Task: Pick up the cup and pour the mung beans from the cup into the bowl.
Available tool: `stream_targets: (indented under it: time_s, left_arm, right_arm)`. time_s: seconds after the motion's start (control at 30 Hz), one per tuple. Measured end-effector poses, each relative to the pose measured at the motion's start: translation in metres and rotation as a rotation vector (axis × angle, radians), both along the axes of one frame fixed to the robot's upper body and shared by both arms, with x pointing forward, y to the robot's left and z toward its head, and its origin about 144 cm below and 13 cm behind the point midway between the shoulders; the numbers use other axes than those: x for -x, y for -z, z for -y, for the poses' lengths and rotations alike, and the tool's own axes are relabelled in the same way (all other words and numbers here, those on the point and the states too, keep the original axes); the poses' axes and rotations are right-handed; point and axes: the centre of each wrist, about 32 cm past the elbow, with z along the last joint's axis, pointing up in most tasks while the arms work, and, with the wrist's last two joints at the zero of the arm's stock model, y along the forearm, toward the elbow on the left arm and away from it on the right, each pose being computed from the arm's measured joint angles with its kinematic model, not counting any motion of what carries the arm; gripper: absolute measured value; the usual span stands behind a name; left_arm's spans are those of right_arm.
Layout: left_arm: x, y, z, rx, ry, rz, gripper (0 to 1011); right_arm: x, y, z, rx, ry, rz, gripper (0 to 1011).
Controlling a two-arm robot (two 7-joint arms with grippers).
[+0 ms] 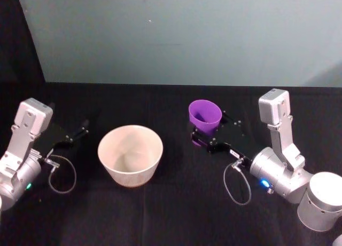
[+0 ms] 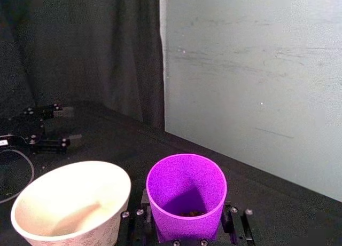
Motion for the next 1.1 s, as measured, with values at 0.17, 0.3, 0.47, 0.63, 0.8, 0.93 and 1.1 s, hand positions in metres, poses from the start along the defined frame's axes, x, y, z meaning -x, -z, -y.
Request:
stream_targets:
  time_s: [0.17,0.3,0.47,0.63,0.8,0.93,1.1]
  left_arm:
    - [0.000,0.000,0.000,0.000,0.000,0.000,1011]
    - [0.000,0.000,0.000,0.000,0.000,0.000,1012]
    - [0.000,0.000,0.000,0.000,0.000,0.000,1011]
    - [0.000,0.000,0.000,0.000,0.000,0.000,1011]
    - [0.000,0.000,0.000,0.000,0.000,0.000,1011]
    - [0.000,0.000,0.000,0.000,0.000,0.000,1011]
    - [0.000,0.000,0.000,0.000,0.000,0.000,1011]
  right_arm:
    - [0.000,0.000,0.000,0.000,0.000,0.000,718]
    - [0.000,0.000,0.000,0.000,0.000,0.000,718]
    - [0.000,0.000,0.000,0.000,0.000,0.000,718]
    - [0.000,0.000,0.000,0.000,0.000,0.000,718]
    - [0.000,0.000,0.000,0.003,-0.002,0.002,718]
    - [-0.001,-0.004,-0.004,0.028,-0.018,0.019,718]
    - [-0.005,-0.015,-0.012,0.088,-0.044,0.064,718]
